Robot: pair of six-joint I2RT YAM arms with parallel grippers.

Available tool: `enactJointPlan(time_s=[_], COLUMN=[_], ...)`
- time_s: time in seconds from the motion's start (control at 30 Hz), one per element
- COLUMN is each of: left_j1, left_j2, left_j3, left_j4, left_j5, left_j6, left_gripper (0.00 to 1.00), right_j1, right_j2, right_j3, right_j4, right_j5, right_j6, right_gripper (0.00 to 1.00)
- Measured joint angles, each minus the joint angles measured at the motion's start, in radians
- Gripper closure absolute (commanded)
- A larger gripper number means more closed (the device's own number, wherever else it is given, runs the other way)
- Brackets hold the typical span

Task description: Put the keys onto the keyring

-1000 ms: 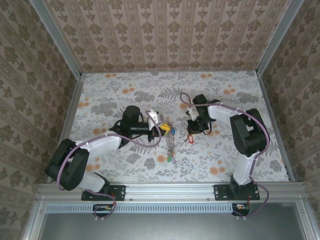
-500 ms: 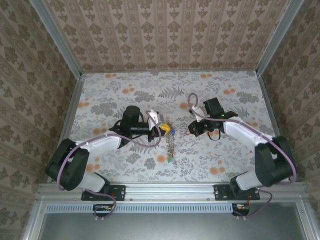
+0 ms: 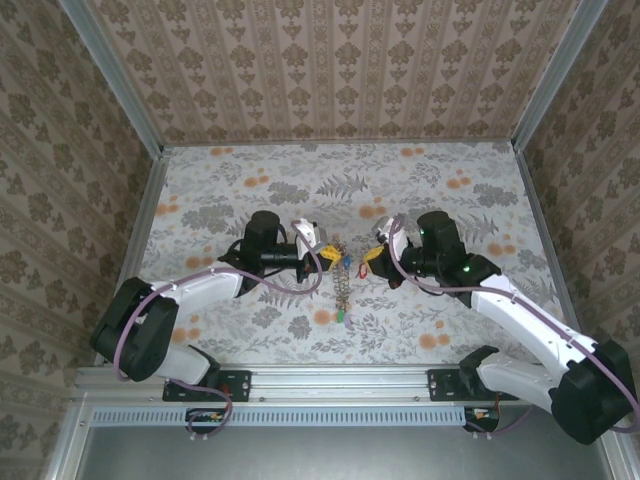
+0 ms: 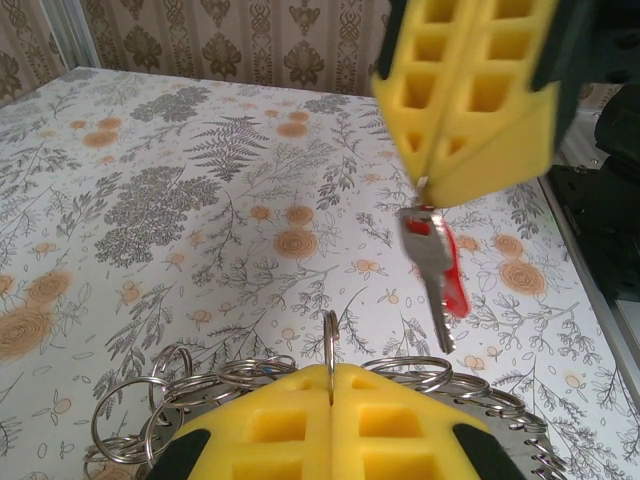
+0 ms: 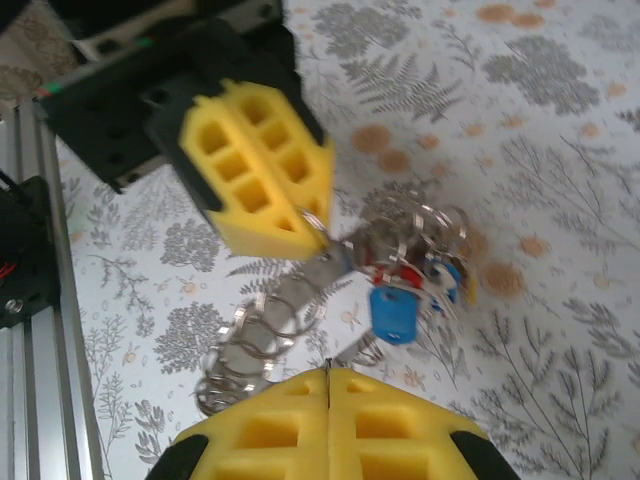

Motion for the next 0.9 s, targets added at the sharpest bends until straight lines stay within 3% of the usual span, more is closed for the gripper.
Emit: enactJointPlan(time_s=[0.17, 0.4, 0.9], left_j1=[0.0, -0.003, -0.007], left_j2=[0.0, 0.002, 0.003], left_j3=[0.0, -0.008, -0.016], left_j4=[0.015, 0.018, 0.032], left_j5=[0.0, 0.0, -0.004], left_j6=[-0.006, -0.007, -0.007], left_gripper=[1.0, 1.0, 1.0], right_j1=[0.077, 0.096, 0.098], right_j2=[0.003, 0.074, 0.163], right_j3=[0.001, 0.032, 0.102], right_j4=[0.021, 0.065, 0.102], right_j5=[0.056, 0.125, 0.104], right_j6=[-0.037, -0.06, -0.079], right_gripper=[1.0, 1.0, 1.0])
